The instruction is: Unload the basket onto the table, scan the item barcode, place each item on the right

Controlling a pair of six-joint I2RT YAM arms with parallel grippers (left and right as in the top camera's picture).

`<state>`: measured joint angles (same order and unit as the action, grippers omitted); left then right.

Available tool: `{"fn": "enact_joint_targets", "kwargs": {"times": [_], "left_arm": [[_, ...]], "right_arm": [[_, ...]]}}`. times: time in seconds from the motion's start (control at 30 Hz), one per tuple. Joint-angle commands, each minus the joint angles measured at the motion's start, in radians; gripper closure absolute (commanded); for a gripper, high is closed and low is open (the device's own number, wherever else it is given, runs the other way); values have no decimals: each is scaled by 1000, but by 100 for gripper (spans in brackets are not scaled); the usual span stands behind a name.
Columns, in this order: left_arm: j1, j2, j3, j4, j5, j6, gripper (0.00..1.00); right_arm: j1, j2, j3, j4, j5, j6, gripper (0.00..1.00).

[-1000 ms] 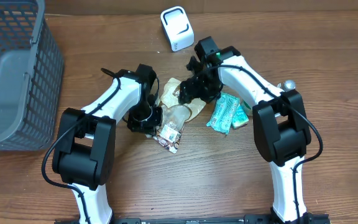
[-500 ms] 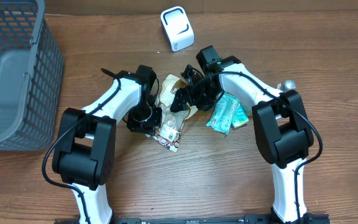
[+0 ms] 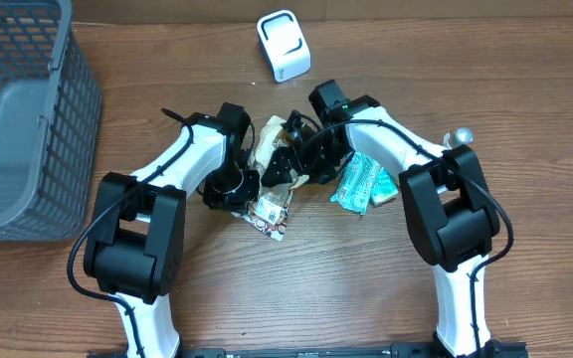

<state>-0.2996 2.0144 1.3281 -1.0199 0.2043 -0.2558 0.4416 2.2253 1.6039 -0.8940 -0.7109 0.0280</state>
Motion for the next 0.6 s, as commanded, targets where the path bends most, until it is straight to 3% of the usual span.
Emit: {"fn": "enact_joint_targets", "kwargs": {"times": [0.0, 0.3, 0.57], "left_arm": [[-3, 13, -7, 11, -5, -6, 96], [-3, 13, -7, 10, -6, -5, 96], [-2, 13, -7, 5, -6, -2, 96]], "right_arm": [[9, 24, 33, -42, 219, -6, 0], [3, 13, 348, -232, 533, -7, 0], [14, 13, 377, -226, 402, -50, 0]]}}
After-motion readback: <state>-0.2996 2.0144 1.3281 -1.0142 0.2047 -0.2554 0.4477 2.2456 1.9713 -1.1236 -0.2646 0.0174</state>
